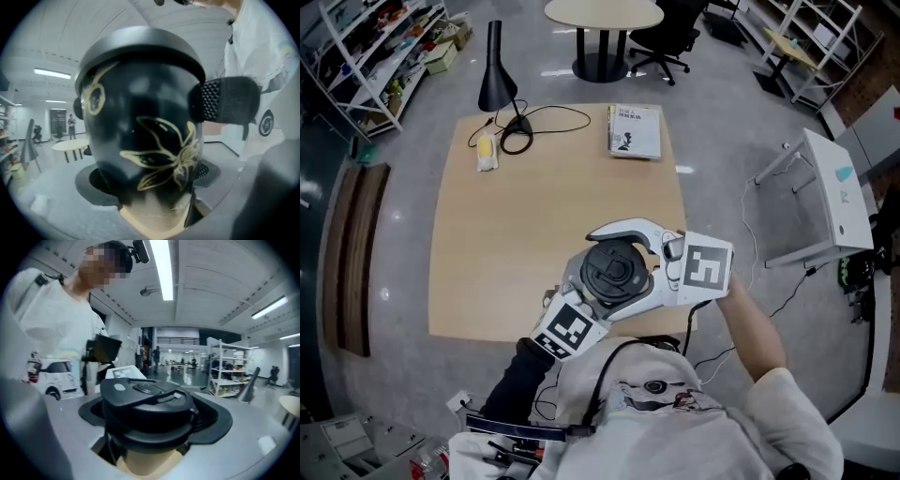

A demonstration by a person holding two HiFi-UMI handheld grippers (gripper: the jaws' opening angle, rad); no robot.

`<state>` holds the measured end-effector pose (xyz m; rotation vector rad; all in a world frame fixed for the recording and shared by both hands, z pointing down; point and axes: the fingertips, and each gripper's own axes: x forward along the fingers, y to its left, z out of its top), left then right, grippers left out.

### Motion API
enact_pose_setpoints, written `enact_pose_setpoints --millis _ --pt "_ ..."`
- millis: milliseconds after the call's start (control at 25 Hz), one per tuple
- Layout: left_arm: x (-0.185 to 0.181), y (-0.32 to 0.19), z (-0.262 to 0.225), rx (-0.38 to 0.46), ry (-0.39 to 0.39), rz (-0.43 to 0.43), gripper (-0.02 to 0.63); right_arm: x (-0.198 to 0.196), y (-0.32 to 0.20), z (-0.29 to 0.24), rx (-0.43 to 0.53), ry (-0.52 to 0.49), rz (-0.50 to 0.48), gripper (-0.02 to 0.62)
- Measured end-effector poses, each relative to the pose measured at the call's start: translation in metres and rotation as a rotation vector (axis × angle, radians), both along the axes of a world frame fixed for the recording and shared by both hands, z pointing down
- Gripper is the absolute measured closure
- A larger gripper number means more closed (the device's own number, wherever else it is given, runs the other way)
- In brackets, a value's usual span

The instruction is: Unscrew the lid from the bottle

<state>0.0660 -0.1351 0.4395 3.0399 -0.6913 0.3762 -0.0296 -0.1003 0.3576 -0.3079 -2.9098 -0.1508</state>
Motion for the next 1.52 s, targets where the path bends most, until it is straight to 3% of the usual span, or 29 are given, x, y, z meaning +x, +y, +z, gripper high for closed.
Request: enact_pose_setpoints --millis 120,240,360,480,600,720,760,840,960,1040,1080,1160,1240,1520 --pt "0.016 0.035 -0.016 -0.022 0.079 0.249 0.178 0.018 0.031 -0.007 -0.012 0.020 -0.285 0.100" --pt "0.022 0.063 -0.031 -0.036 0.117 0.425 0.178 0.030 0.053 -0.015 -0.056 0.028 -0.450 0.100" --pt "0.021 0.082 -0.042 -0.053 0.134 0.558 0.179 0.039 0.065 -0.029 -0.109 -0.014 -0.548 0.100" --pt "0.025 0.103 -0.040 -0.050 0.077 0.668 0.179 0.046 0.075 -0.052 -0.160 -0.082 -0.611 0.100" --pt "0.029 0.104 -0.044 -0.047 0.102 0.657 0.179 0.043 0.071 -0.065 -0.122 -0.105 -0.558 0.100" --pt "0.026 0.085 -0.050 -0.046 0.176 0.547 0.179 0.046 0.039 -0.093 -0.131 -0.260 -0.333 0.100" --pt "0.021 0.074 -0.050 -0.050 0.197 0.490 0.179 0.053 0.016 -0.100 -0.126 -0.308 -0.192 0.100" --pt "0.000 0.038 -0.045 -0.084 0.221 0.310 0.179 0.079 -0.047 -0.098 -0.105 -0.359 0.209 0.100" --pt "-0.068 -0.042 -0.029 -0.088 0.170 -0.171 0.178 0.139 -0.129 -0.067 -0.071 -0.408 0.852 0.100" --pt "-0.127 -0.085 -0.029 -0.046 0.139 -0.526 0.179 0.168 -0.147 -0.040 -0.059 -0.424 1.129 0.100" --pt "-0.151 -0.099 -0.034 -0.024 0.141 -0.663 0.179 0.177 -0.150 -0.028 -0.038 -0.409 1.232 0.100" --pt "-0.178 -0.115 -0.050 0.019 0.159 -0.832 0.179 0.187 -0.152 -0.007 0.022 -0.338 1.370 0.100" --pt "-0.183 -0.124 -0.061 0.049 0.158 -0.893 0.179 0.185 -0.153 0.003 0.071 -0.267 1.424 0.100" --pt "-0.149 -0.125 -0.055 0.067 0.131 -0.830 0.179 0.175 -0.155 0.013 0.099 -0.209 1.481 0.100"
